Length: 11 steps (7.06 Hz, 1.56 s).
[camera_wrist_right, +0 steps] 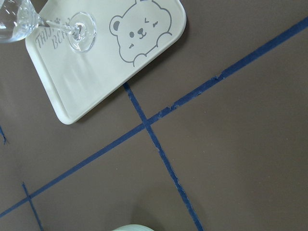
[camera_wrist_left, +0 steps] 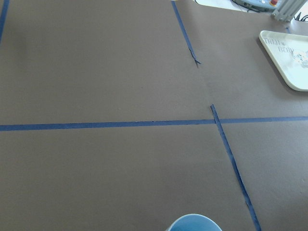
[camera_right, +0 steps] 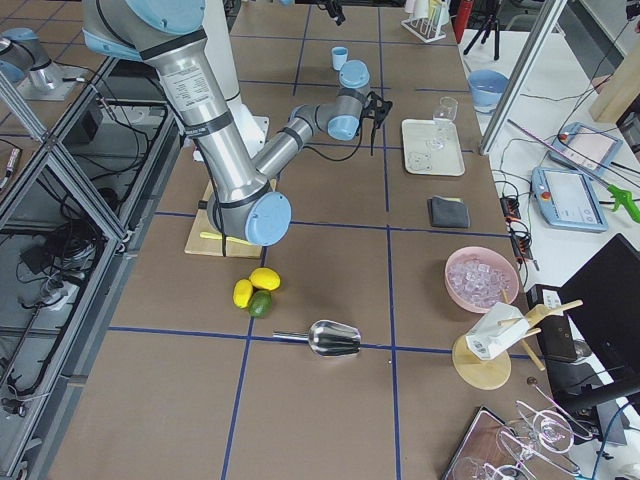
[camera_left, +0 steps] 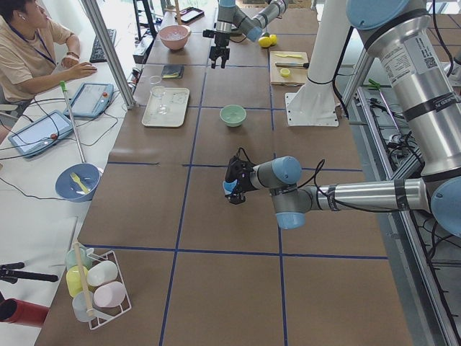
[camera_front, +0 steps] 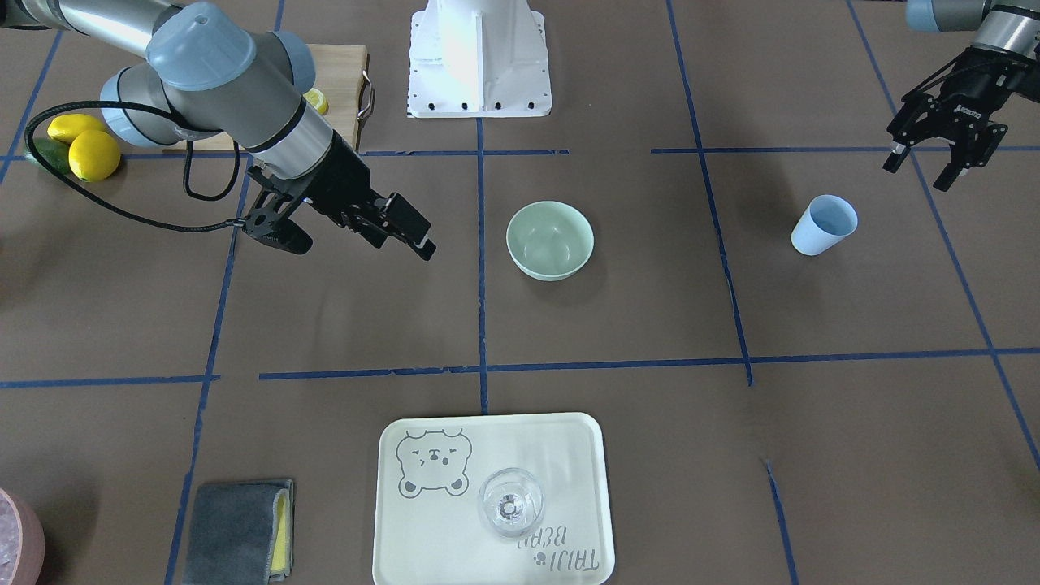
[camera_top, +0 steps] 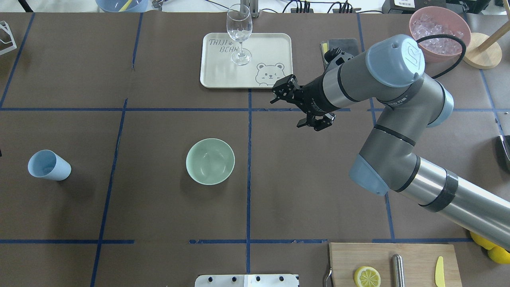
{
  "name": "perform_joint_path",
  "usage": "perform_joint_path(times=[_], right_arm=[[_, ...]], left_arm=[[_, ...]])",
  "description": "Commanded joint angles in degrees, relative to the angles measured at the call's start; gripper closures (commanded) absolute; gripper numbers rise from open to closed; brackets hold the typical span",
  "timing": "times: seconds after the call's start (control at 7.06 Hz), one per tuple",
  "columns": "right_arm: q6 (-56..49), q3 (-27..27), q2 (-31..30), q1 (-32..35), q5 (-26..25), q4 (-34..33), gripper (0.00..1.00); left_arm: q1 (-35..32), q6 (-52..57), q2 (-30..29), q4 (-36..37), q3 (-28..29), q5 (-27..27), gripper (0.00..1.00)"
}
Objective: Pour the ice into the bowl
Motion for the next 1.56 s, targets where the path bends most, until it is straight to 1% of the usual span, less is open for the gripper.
perform_joint_path(times=[0.0,0.14,0.28,0.42,0.57,0.71,0.85,0.99,1.13,1.42], right_arm=[[-0.23,-0.06,-0.20,-0.54,-0.32,0.01,0.00],[-0.32,-0.06,-0.28,-0.46,-0.23,0.01,0.00],[-0.32,0.37,-0.55,-0.19,-0.15,0.01,0.00],[-0.40,0.64,-1.24,-0.19,-0.06,0.10,0.00],[-0.32,0.81,-1.25,-0.19,-0.06,0.10,0.00],[-0.32,1.86,-1.51,-0.19,0.03,0.10,0.00],[-0.32,2.13,-1.78,-0.10,0.12,0.10,0.00],[-0.32,2.22,-2.21,-0.10,0.12,0.01,0.00],[-0.32,2.22,-2.22,-0.10,0.12,0.10,0.00],[-0.32,2.22,-2.31,-0.10,0.12,0.10,0.00]], left_arm=[[19.28,-9.14,2.95,-2.12,0.07,24.34,0.01],[30.43,-14.76,3.83,-0.90,0.34,38.72,0.01],[35.76,-15.69,4.36,-0.89,0.34,46.96,0.01],[41.73,-15.79,4.37,1.98,0.69,54.52,0.00],[45.36,-17.44,4.28,6.45,0.78,60.95,0.00],[49.31,-20.33,3.50,11.89,0.78,65.63,0.00],[51.70,-20.97,2.62,13.07,0.86,68.89,0.00],[52.16,-21.50,1.74,14.74,2.69,73.19,0.00],[52.17,-23.15,-1.49,14.84,6.10,75.50,0.00],[52.17,-23.17,-4.32,14.93,9.55,80.07,0.01]])
